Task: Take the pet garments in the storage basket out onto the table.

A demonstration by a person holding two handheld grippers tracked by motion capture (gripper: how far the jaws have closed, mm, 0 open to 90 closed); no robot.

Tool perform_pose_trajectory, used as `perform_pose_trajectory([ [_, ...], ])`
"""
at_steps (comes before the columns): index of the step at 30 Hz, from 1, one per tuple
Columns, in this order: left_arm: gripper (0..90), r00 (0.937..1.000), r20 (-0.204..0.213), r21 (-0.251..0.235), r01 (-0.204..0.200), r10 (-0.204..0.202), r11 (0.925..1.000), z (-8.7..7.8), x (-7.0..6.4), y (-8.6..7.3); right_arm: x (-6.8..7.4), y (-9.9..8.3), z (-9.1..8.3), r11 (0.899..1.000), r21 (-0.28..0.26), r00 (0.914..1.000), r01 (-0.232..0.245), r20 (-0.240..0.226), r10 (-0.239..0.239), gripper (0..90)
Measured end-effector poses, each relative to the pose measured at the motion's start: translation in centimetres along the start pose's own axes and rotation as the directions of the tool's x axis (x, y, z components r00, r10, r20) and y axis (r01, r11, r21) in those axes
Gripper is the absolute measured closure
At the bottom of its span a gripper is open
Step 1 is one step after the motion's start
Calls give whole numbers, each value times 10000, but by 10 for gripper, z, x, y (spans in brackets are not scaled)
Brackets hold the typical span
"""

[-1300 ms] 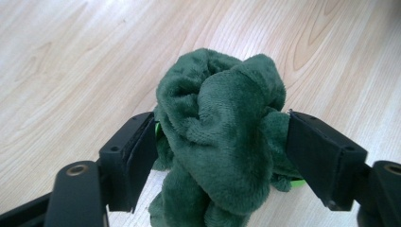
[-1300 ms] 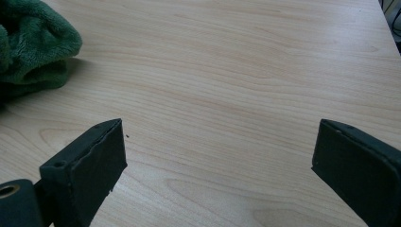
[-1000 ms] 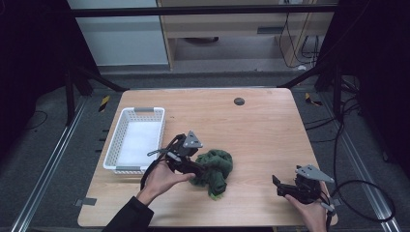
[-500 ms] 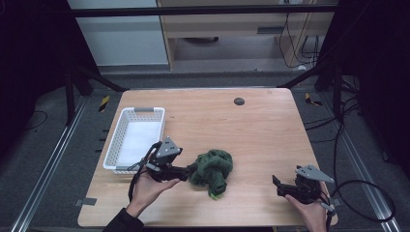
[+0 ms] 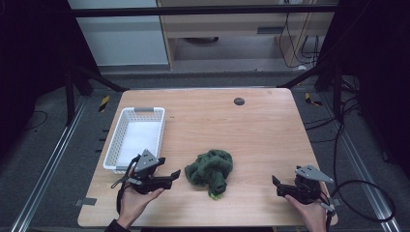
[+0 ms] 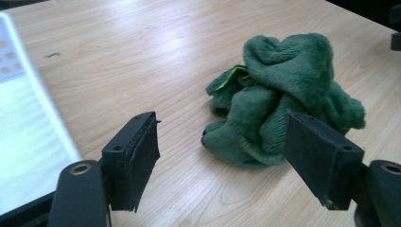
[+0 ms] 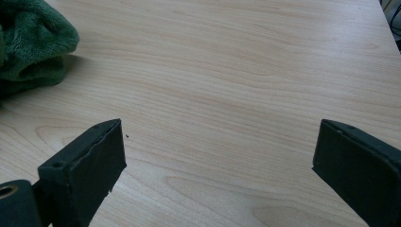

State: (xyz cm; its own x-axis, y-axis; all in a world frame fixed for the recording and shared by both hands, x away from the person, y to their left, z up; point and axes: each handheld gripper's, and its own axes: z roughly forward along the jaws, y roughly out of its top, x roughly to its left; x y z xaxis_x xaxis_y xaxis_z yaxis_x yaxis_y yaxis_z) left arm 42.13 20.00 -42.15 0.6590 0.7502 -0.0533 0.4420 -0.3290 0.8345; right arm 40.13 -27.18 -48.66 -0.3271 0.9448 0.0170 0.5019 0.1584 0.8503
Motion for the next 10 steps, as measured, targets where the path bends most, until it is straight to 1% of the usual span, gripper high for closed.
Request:
perform_pose_trajectory([
  [4,262,9994,-181,-255,273,-278,9993,-6,3,-9,0,0,0,10000,-12,10000,35,11,-35,31],
  [5,263,9989,-240,-306,393,-401,9988,-8,3,-15,0,-1,0,10000,1,10000,39,14,-39,31],
  [10,262,9988,-267,-229,413,-419,9989,-10,3,-23,1,-1,-1,10000,29,10000,60,10,-60,30],
])
